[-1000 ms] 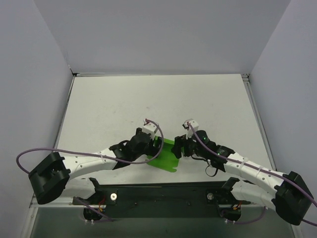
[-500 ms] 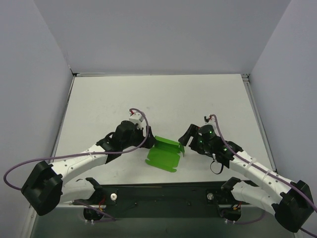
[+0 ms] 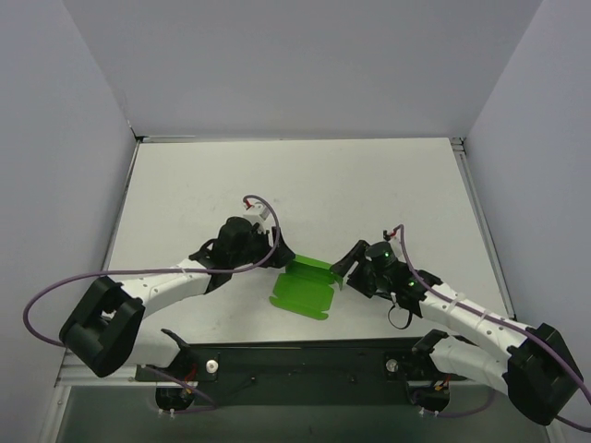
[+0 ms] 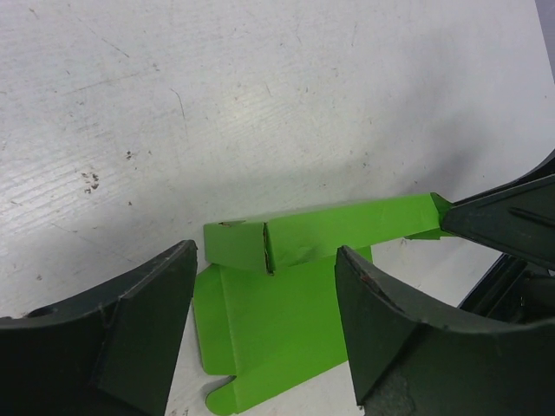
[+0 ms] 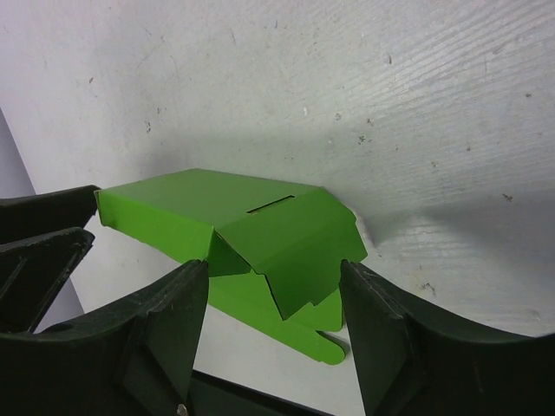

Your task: Fold the paper box

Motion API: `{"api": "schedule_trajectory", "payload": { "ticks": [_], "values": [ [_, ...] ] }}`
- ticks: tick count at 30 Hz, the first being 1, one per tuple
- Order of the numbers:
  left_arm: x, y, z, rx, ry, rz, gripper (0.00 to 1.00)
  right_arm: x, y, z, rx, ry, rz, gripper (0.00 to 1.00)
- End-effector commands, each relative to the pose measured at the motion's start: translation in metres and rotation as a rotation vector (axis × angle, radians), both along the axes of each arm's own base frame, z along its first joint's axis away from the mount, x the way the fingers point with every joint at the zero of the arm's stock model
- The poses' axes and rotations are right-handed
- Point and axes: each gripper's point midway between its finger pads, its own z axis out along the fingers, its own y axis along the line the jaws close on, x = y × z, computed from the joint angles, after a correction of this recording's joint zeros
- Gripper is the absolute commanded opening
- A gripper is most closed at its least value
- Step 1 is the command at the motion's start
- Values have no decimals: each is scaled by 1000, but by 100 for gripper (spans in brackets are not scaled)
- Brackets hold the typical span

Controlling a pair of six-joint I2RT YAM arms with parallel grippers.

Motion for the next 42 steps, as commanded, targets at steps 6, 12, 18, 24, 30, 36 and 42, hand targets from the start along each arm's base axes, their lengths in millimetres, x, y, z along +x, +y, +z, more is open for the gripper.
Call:
{"api": "schedule_trajectory", "payload": {
  "ticks": [6, 12, 18, 24, 30, 36, 42],
  "values": [
    [17, -17, 10, -72, -48, -28, 57, 4, -2, -2, 31, -1, -49, 61],
    [16, -13, -2, -52, -42, -19, 46, 8, -1, -6, 21, -11, -52, 57],
    [12, -6, -10, -32, -40, -8, 44, 15, 0, -12, -19, -16, -28, 44],
    [1, 8, -8, 1, -53, 0, 53, 28, 6, -5, -62, -85, 42, 41],
    [-14, 36, 10, 75, -73, 41, 79, 48, 15, 9, -94, -160, 154, 38],
    [-23, 50, 51, 148, -127, 5, 83, 61, 27, 8, -77, -166, 264, 35],
    [-23, 35, 88, 229, -158, -180, 83, 62, 35, 10, -60, -193, 340, 29]
  ]
}}
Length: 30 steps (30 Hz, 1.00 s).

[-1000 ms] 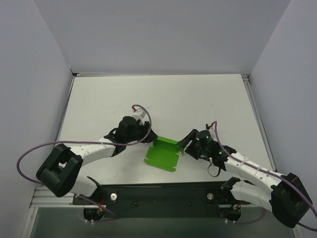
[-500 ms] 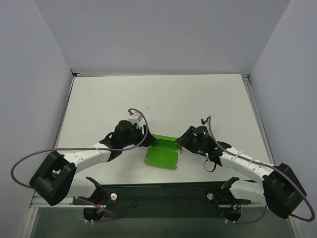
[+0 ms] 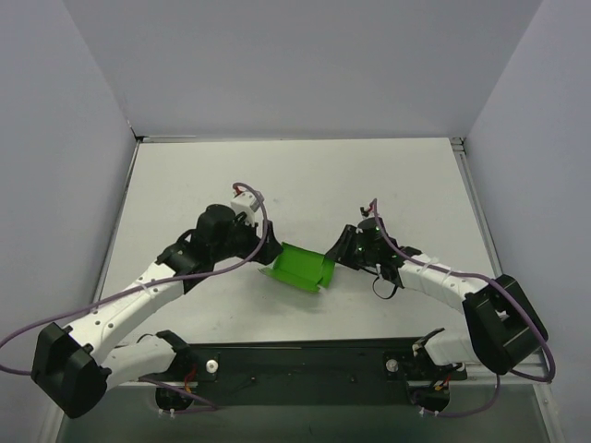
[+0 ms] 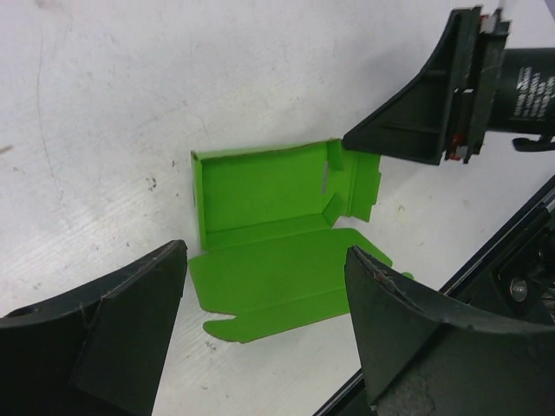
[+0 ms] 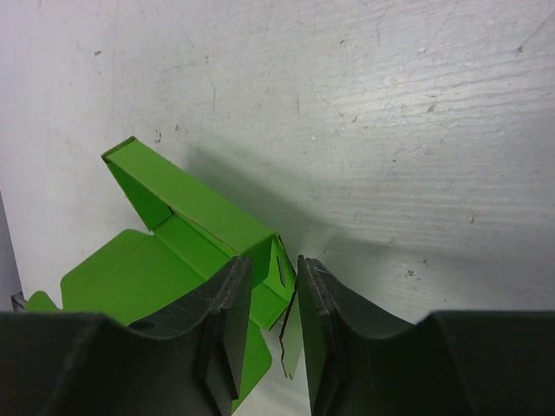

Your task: Fold the paper box

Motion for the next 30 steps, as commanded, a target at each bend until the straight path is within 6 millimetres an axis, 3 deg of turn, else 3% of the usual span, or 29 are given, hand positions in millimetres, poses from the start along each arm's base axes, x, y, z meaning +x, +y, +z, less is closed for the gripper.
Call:
{"api": "schedule_trajectory", "payload": {
  "ticks": [1, 2, 6, 10, 13, 15, 20, 25, 26, 30],
  "values": [
    [-1, 0, 17, 140, -20, -138, 83, 5, 13, 18, 20, -78, 109, 28],
    [5, -1, 31, 147, -51, -140, 83, 3, 12, 17, 17, -73, 118, 28],
    [12, -3, 32, 224, -67, -205, 83, -6, 3, 12, -9, -46, 108, 36],
    [9, -10, 6, 247, -4, -254, 82, -17, -7, 8, -28, -35, 91, 41],
    [6, -14, 0, 207, -13, -252, 81, -23, -7, 7, -13, -32, 90, 43],
    [9, -15, 5, 197, -39, -247, 81, -27, -6, 9, -5, -35, 93, 44],
    [14, -19, 24, 205, -129, -296, 83, -43, 4, 28, -5, -105, 164, 58],
    [11, -36, 23, 221, -176, -462, 83, -54, -3, 36, -117, -168, 171, 66],
    [13, -40, 28, 227, -195, -493, 83, -58, -7, 31, -146, -155, 172, 66],
    [1, -61, 8, 300, -191, -632, 83, -59, -17, 16, -231, -145, 174, 64]
  ]
}}
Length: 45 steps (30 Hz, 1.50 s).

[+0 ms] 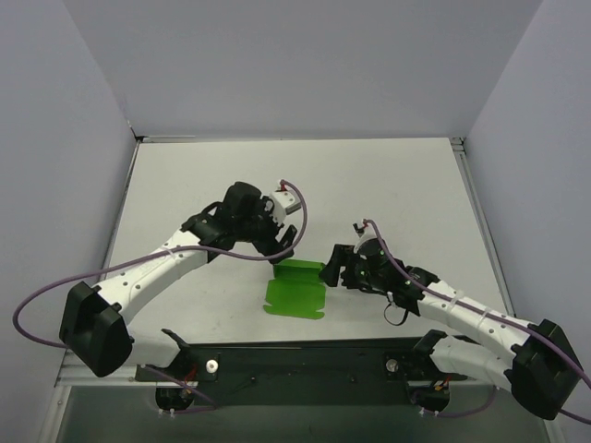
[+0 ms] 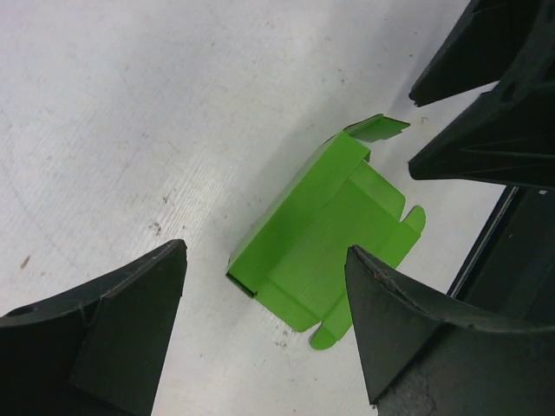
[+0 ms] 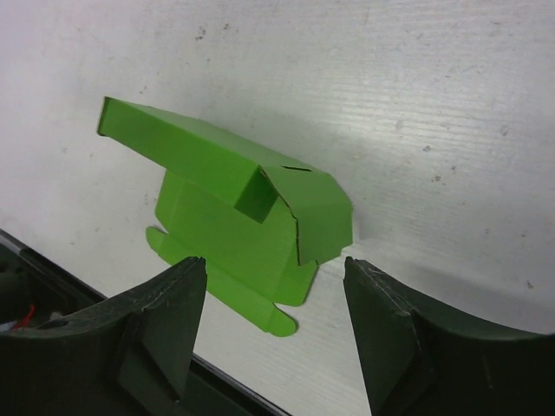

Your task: Fold the paper box

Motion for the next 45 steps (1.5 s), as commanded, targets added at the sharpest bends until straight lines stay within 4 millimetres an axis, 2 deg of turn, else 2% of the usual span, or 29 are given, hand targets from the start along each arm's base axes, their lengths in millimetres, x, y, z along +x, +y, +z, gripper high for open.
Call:
{"api": "schedule_trajectory", "payload": {
  "ticks": [1, 4, 6, 13, 18, 24, 29, 31, 32, 35, 37, 38, 39, 41, 45],
  "values": [
    [-9, -29, 2, 45, -78, -212, 83, 5, -22, -18, -150, -13, -39, 63],
    [-17, -38, -15, 97, -59, -313, 83, 8, -19, -23, -184, -16, -10, 55],
    [-20, -41, -25, 106, -46, -356, 83, 16, -20, -21, -205, -55, -17, 48],
    [-17, -40, -40, 114, -78, -372, 83, 32, -10, -20, -247, -126, 44, 29],
    [-7, -37, -51, 146, -93, -342, 83, 40, -5, -21, -262, -171, 83, 24],
    [-8, -37, -66, 157, -65, -339, 83, 45, -1, -23, -271, -202, 111, 22],
    [-7, -38, -79, 171, -29, -334, 81, 40, -1, -21, -247, -182, 97, 27],
    [-7, -40, -83, 174, -27, -335, 77, 39, -5, -17, -235, -181, 80, 36],
    [-7, -40, -84, 176, -21, -334, 76, 34, -4, -17, -208, -163, 88, 47],
    [-7, -41, -87, 176, -23, -333, 70, 29, -11, -6, -171, -163, 64, 62],
    [-7, -42, -87, 174, -24, -334, 65, 25, -23, 0, -136, -156, 20, 64],
    [-9, -43, -88, 171, -21, -339, 58, 24, -28, 2, -124, -153, 3, 64],
    [-9, -43, -88, 170, -21, -341, 55, 19, -33, 4, -93, -144, -11, 64],
    [-10, -42, -91, 178, -16, -344, 48, 22, -48, 10, -65, -156, -73, 65],
    [-13, -43, -91, 182, -18, -354, 42, 27, -64, 3, -88, -124, -136, 65]
  ]
}}
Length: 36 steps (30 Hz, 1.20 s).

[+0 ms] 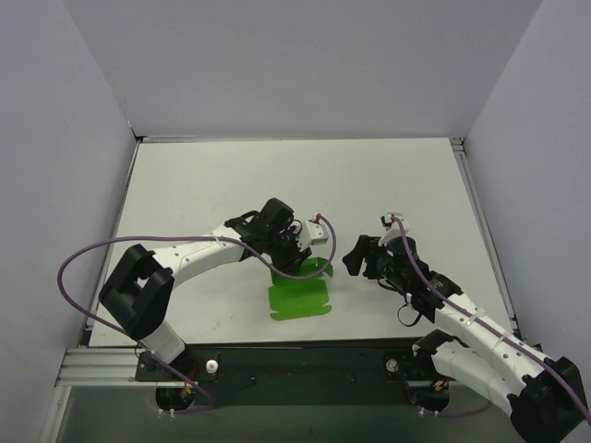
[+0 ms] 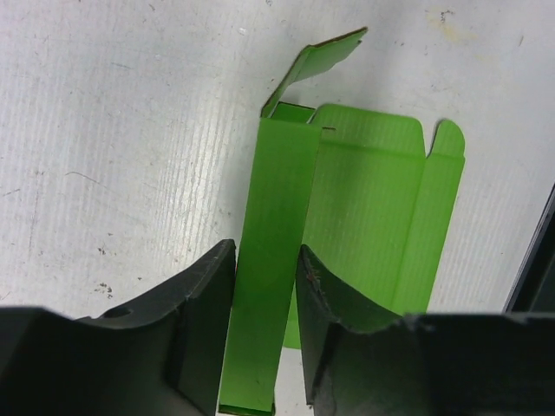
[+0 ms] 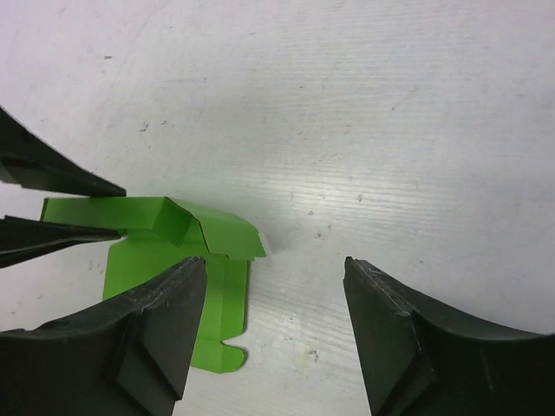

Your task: Fold the paper box

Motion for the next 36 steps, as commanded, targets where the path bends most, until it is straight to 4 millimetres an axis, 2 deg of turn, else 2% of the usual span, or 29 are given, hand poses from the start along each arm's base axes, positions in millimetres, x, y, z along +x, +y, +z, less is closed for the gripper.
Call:
{"api": "schedule_trajectory", "payload": {
  "ticks": [1, 2, 4, 5, 6, 7, 11, 16, 26, 36],
  "values": [
    [0, -7, 0, -17, -20, -27, 41, 1, -11, -12, -21, 64, -42, 65],
    [0, -7, 0, -16, -20, -30, 41, 3, -8, -20, -40, 90, -36, 64],
    [-4, -7, -3, -8, -12, -39, 38, 12, -2, -21, -39, 80, -20, 64],
    [-4, -8, -4, -6, -11, -42, 37, 13, 0, -31, -56, 107, -10, 64],
    [-6, -8, -5, -1, -6, -45, 35, 17, 5, -30, -51, 95, 3, 64],
    [-6, -8, -5, 0, -5, -45, 34, 16, 8, -38, -61, 110, 27, 64],
    [-7, -9, -5, 2, -6, -51, 31, 19, 14, -48, -78, 85, 70, 64],
    [-7, -9, -5, 6, -4, -43, 30, 20, 26, -44, -48, 32, 141, 63],
    [-1, -5, -10, 42, 10, 6, 29, 0, 51, -47, 1, 46, 288, 58],
    [-9, -9, -7, 15, 33, -27, 29, 3, 62, -51, 13, 29, 328, 56]
  ]
}}
